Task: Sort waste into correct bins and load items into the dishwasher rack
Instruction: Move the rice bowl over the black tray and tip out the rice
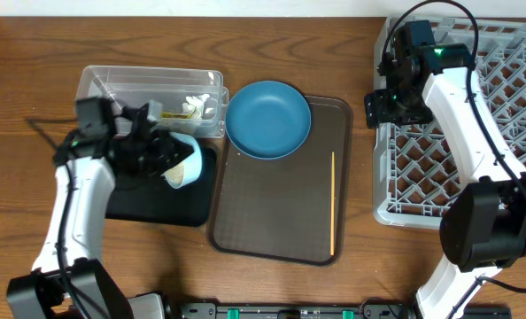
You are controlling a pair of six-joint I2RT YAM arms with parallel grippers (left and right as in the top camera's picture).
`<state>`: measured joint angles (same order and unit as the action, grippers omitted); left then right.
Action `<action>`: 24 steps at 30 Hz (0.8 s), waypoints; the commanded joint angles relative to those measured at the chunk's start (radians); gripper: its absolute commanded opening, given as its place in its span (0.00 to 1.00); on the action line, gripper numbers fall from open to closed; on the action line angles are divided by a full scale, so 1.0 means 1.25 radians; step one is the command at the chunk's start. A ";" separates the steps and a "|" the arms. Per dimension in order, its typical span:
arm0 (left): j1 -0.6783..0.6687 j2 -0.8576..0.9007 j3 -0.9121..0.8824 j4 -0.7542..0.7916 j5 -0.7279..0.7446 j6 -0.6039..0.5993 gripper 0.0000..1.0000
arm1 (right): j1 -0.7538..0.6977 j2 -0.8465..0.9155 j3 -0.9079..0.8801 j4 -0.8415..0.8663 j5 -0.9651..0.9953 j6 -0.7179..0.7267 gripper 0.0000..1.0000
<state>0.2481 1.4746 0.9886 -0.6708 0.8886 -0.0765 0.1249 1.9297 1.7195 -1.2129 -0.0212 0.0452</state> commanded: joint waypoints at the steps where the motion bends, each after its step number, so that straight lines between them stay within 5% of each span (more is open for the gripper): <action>1: 0.081 0.019 -0.062 0.028 0.236 0.067 0.06 | -0.002 0.001 0.001 -0.002 0.011 0.011 0.78; 8: 0.207 0.060 -0.130 0.066 0.417 0.105 0.06 | -0.005 0.001 0.001 0.000 0.011 0.011 0.78; 16: 0.229 0.112 -0.133 0.078 0.539 0.056 0.06 | -0.006 0.001 0.001 0.000 0.011 0.011 0.79; 24: 0.229 0.118 -0.133 0.096 0.547 0.037 0.06 | -0.006 0.001 0.001 0.000 0.011 0.011 0.79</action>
<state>0.5289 1.6169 0.8253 -0.5529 1.5192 -0.0055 0.1219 1.9297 1.7195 -1.2118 -0.0177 0.0452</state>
